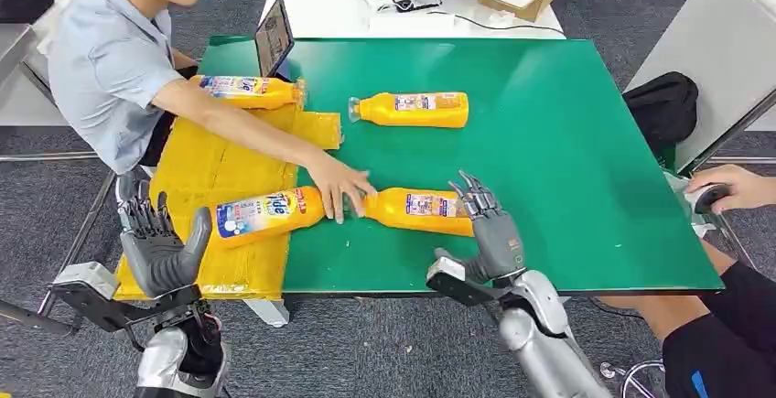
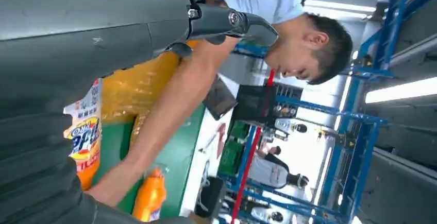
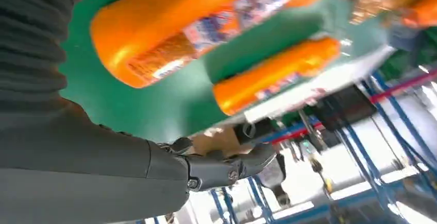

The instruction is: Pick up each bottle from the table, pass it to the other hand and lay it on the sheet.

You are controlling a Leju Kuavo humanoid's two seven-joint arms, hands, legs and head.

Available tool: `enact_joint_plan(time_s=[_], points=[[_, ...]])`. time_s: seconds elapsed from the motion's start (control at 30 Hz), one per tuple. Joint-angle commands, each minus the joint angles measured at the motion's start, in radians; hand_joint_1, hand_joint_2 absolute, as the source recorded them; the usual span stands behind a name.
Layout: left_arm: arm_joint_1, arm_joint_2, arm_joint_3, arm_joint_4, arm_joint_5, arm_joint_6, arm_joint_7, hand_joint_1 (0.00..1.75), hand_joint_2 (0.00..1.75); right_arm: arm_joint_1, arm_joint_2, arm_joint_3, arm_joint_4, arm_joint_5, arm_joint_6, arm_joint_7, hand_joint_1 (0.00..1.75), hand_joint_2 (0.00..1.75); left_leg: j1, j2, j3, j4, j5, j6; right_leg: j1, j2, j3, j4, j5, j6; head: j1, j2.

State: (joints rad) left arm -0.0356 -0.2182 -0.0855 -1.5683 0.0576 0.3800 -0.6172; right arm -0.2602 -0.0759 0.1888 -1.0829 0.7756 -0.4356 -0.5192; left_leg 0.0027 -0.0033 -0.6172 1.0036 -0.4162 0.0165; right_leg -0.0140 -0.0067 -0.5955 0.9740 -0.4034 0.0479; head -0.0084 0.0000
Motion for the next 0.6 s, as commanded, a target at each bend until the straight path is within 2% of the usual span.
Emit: enact_joint_plan(time_s=[0.03,0.33,0.37,0.6], points=[[-0.062,0.009,-0.068,0.075,-0.042,0.051,0.021,0.0,1.75,-0.208,0.017,-0.018,0.41,0.01,0.042,0.007,0.0,1.75,0.0,0.002,0.002,0.0,-0.001,0.0,0.0,0.002,0.002,0.0,0.0,-0.001,0.0,0.0],[-0.104,0.013,-0.091,0.148,-0.05,0.053,0.03,0.0,1.75,-0.326,0.026,0.028,0.589,0.079,0.039,0.051,0.0,1.75,0.0,0.002,0.006,0.0,-0.002,-0.001,0.0,0.003,0.006,0.0,-0.001,-0.002,0.0,0.0],[-0.107,0.013,-0.094,0.156,-0.052,0.052,0.033,0.0,1.75,-0.34,0.025,0.033,0.606,0.083,0.051,0.062,0.0,1.75,-0.001,0.001,0.002,-0.001,0.0,0.0,-0.001,0.001,0.002,0.0,0.0,-0.001,-0.001,0.0],[-0.137,0.014,-0.098,0.2,-0.046,0.038,0.047,0.0,1.75,-0.422,0.036,0.057,0.699,0.11,0.146,0.117,0.0,1.75,-0.001,0.002,0.004,0.0,-0.001,0.0,0.0,0.002,0.003,0.001,0.0,-0.001,0.0,0.0]])
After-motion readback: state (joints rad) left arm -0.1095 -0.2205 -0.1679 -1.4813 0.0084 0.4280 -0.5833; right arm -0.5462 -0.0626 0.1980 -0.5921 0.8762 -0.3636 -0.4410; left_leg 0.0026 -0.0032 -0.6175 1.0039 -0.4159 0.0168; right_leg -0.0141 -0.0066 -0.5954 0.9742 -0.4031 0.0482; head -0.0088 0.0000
